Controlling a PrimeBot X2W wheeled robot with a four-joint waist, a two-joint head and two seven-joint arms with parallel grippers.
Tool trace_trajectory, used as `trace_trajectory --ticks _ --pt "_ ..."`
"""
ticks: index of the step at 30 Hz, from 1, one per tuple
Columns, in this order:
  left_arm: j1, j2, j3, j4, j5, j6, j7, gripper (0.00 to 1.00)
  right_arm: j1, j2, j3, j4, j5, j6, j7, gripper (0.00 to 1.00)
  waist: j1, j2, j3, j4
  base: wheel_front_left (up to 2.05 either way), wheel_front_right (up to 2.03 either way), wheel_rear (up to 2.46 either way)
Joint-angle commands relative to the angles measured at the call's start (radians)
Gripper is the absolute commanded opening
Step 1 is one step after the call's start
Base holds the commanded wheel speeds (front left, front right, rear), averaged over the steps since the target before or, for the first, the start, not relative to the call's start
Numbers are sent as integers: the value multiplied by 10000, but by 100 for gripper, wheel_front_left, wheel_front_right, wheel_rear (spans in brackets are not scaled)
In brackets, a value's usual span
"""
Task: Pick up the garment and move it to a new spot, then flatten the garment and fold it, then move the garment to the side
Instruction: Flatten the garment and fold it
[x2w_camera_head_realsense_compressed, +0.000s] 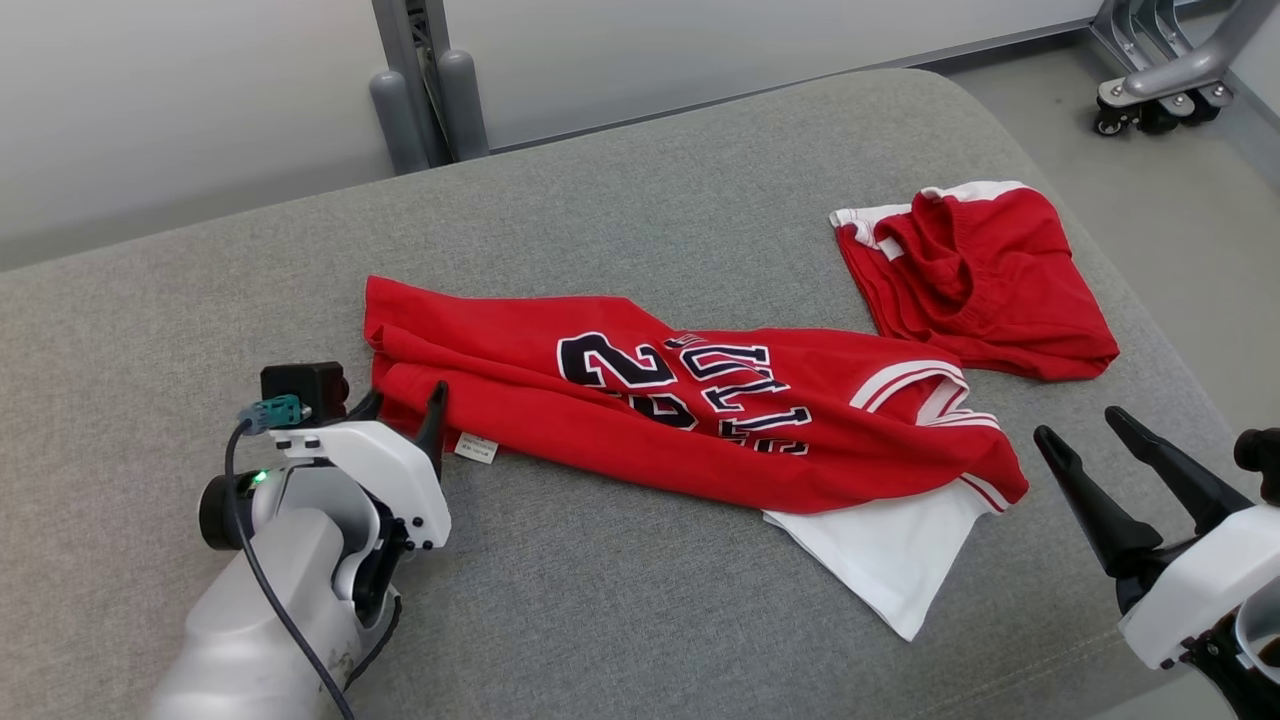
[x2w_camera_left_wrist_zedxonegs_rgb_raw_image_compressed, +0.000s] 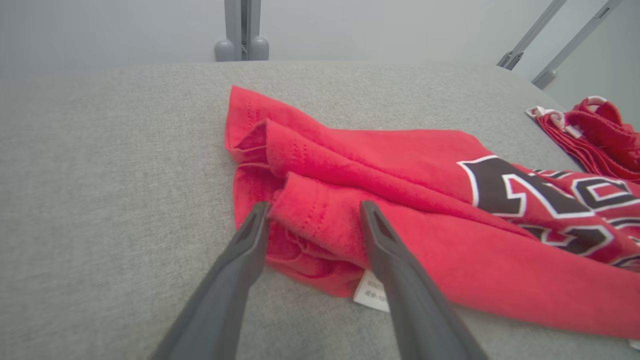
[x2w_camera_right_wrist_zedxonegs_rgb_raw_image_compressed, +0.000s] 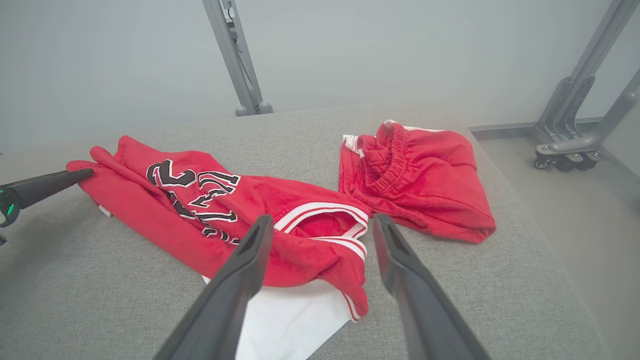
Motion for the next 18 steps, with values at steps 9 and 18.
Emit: trace_trajectory --ticks 9,18 --pt "-421 -131 -59 394 31 -321 -578 0 -182 81 35 -256 -102 -3 -324 100 0 0 -18 -20 0 0 0" --pt "-1154 -108 459 -210 356 -206 -1461 0 -344 196 -36 -114 -177 -3 -851 100 0 0 -30 316 0 0 0"
